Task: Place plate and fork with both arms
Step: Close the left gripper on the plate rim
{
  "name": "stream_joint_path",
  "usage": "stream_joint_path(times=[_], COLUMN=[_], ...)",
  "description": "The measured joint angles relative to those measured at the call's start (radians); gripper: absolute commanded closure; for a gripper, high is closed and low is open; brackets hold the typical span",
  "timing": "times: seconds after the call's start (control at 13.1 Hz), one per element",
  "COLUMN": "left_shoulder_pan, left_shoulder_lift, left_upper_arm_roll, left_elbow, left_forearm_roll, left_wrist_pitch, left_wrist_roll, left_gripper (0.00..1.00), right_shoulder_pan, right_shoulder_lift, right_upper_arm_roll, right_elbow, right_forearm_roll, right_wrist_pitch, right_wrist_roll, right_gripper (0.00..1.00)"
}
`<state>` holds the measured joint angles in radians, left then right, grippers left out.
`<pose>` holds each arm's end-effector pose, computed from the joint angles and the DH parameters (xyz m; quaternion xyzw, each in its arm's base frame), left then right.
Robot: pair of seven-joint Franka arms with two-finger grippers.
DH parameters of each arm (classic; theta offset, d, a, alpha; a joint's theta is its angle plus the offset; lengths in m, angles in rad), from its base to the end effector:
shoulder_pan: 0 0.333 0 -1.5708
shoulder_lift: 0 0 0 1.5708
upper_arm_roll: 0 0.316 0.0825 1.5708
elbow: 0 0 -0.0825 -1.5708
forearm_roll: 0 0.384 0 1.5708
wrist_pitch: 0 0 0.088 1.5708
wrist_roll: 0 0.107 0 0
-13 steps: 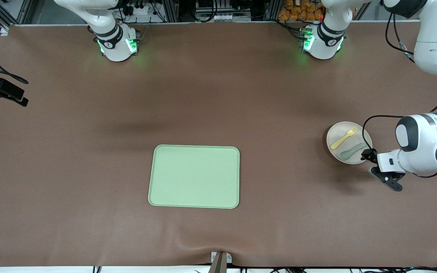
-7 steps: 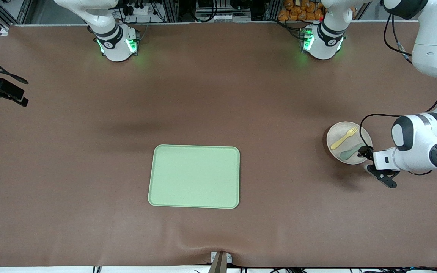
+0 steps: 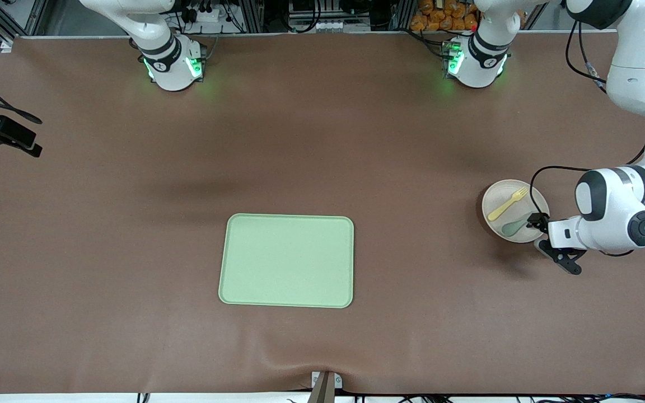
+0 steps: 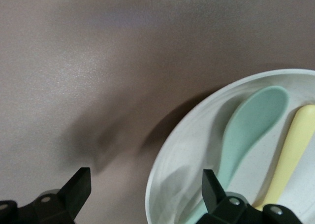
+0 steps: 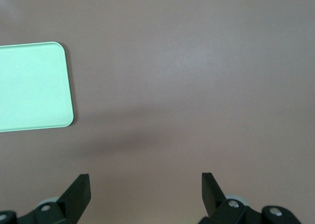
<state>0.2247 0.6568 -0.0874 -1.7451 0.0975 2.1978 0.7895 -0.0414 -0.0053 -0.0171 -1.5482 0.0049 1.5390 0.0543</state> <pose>0.6359 0.0950 0.1836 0.9338 -0.3433 -0.0935 0.0367 0.5490 -0.0316 0.6353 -0.9984 0.0563 0.0019 0.0025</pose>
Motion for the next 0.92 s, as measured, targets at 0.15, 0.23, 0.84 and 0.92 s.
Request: stream_joint_path(times=[0.15,0.23,0.84,0.92], left_shoulder_pan=[0.0,0.0,0.0,0.0], left_shoulder_lift=[0.0,0.0,0.0,0.0], left_upper_arm_roll=[0.0,0.0,0.0,0.0], left_elbow=[-0.001,-0.003,-0.011,-0.013], left_forearm_roll=[0.0,0.0,0.0,0.0], left_wrist_pitch=[0.0,0.0,-0.001,-0.001], left_wrist_roll=[0.0,0.0,0.0,0.0], left_gripper=[0.23,0.28,0.8,1.0], right_shoulder_pan=[0.0,0.0,0.0,0.0], right_shoulder_lift=[0.0,0.0,0.0,0.0], right_upper_arm_roll=[-0.001,-0.001,-0.002,-0.003], right_elbow=[0.0,0.0,0.0,0.0], right_forearm_roll=[0.003,0.003,0.011,0.011], right_wrist_pitch=[0.0,0.0,0.0,0.0], right_wrist_roll=[0.0,0.0,0.0,0.0], right_gripper=[0.0,0.0,0.0,0.0])
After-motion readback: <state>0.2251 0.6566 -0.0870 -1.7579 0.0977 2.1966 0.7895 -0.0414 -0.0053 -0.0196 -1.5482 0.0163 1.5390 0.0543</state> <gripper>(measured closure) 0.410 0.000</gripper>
